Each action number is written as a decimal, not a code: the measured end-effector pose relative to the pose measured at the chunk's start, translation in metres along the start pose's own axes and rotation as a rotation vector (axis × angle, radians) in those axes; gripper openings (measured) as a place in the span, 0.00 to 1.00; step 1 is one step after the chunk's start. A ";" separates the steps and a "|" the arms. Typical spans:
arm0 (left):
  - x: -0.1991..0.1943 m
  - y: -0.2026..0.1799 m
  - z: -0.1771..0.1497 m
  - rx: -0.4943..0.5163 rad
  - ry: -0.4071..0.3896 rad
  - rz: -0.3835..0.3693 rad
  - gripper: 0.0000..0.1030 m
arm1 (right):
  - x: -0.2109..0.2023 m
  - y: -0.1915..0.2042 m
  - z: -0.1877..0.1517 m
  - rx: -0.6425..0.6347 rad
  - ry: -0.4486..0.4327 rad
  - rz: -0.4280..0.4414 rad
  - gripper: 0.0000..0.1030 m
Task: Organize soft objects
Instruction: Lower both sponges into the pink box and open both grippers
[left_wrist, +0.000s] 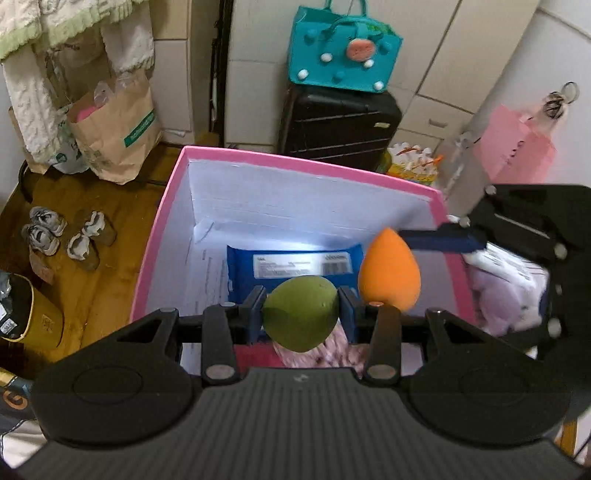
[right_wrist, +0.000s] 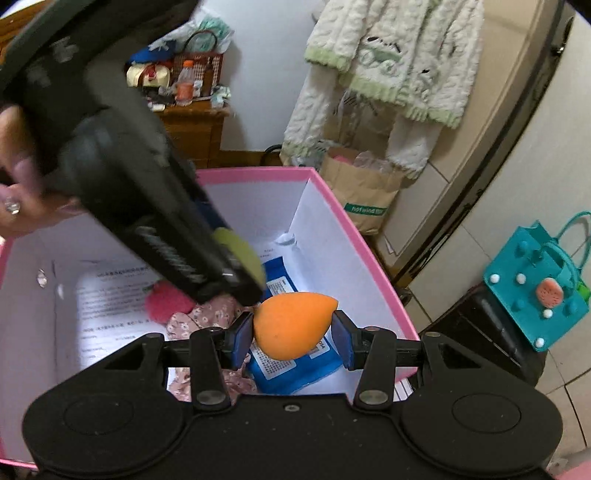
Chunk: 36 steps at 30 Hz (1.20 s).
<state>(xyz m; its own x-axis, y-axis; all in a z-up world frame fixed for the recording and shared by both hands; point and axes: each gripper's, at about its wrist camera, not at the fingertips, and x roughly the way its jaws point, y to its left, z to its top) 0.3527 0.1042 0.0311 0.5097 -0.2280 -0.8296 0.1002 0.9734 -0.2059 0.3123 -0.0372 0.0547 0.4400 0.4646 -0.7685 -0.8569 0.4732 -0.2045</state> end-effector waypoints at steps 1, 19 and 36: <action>0.006 0.001 0.003 0.002 0.008 0.005 0.39 | 0.005 -0.001 0.000 0.002 0.012 0.007 0.50; 0.039 0.000 0.011 0.059 0.004 0.076 0.42 | 0.057 -0.014 0.006 0.062 0.152 0.027 0.50; -0.014 0.000 0.011 0.020 -0.066 0.081 0.62 | -0.010 -0.027 -0.012 0.335 0.007 0.043 0.63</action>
<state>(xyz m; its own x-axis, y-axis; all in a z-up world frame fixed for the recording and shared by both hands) 0.3544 0.1076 0.0485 0.5718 -0.1473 -0.8070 0.0735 0.9890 -0.1284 0.3273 -0.0634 0.0608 0.4029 0.4848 -0.7763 -0.7382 0.6735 0.0374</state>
